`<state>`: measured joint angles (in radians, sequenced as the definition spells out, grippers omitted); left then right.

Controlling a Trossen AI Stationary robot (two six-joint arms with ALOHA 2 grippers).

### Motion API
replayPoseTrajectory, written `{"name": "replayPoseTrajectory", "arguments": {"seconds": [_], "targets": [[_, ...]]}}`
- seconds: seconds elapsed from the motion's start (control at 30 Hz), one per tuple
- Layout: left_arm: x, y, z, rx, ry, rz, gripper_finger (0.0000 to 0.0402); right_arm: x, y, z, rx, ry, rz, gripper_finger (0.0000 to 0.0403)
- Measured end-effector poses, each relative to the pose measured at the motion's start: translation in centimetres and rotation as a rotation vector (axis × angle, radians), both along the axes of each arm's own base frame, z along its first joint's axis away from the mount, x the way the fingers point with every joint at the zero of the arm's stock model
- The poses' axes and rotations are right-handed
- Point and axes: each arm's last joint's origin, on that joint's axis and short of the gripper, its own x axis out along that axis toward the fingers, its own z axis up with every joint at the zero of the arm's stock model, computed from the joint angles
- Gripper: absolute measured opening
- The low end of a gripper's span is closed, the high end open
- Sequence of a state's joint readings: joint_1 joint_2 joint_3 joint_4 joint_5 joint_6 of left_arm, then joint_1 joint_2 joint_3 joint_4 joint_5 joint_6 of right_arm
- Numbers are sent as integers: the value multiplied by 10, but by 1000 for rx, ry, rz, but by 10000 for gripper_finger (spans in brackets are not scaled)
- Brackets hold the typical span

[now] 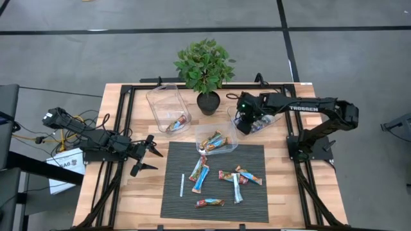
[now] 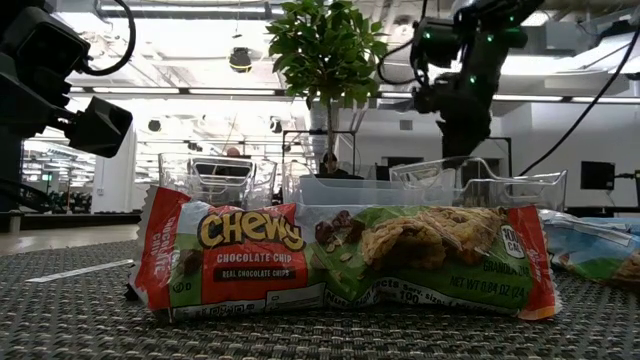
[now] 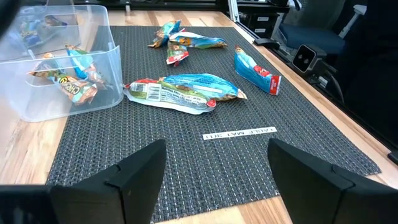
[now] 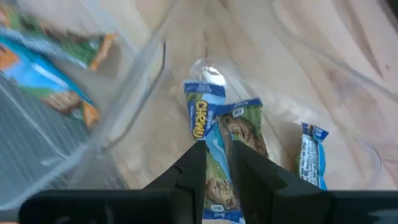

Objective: Pick and place Granola Bars by type
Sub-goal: Put the orange granola bar into the middle transparent bin

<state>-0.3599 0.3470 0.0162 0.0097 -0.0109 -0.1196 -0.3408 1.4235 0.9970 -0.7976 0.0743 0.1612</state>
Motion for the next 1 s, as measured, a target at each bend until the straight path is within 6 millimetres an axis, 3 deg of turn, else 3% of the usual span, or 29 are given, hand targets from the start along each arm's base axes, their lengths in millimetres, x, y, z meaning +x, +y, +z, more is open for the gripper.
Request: {"name": "replayPoseTrajectory", "arguments": {"seconds": [0.23, 0.47, 0.73, 1.0], "targets": [[0, 0, 0, 0, 0, 0, 274, 5, 8, 31, 63, -60, -149, 70], [0, 0, 0, 0, 0, 0, 274, 3, 35, 56, 255, -160, -229, 70], [0, 0, 0, 0, 0, 1, 274, -2, 74, 69, 489, -185, -176, 69], [0, 0, 0, 0, 0, 0, 274, -9, 115, 67, 537, -85, -80, 69]]}}
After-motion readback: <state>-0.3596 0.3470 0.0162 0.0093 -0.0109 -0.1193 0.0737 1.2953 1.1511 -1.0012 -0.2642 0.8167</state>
